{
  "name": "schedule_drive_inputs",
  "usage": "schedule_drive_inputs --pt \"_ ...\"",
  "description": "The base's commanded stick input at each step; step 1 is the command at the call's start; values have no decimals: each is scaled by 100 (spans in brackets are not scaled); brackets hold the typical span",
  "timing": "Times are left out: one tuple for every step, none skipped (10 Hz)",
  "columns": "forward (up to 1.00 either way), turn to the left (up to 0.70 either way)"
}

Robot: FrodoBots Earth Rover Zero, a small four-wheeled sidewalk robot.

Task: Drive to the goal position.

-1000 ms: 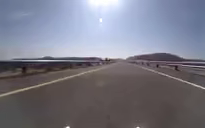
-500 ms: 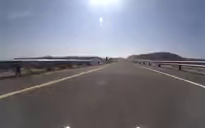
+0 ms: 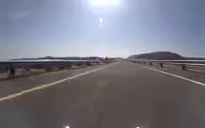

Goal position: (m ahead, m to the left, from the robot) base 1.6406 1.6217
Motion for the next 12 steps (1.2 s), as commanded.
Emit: schedule_drive_inputs --pt "70 0" --pt "70 0" --pt "70 0" --pt "70 0" --pt "70 0" --pt "70 0" --pt "70 0" --pt "70 0" --pt "70 0" --pt "70 0" --pt "70 -27" --pt "70 -27"
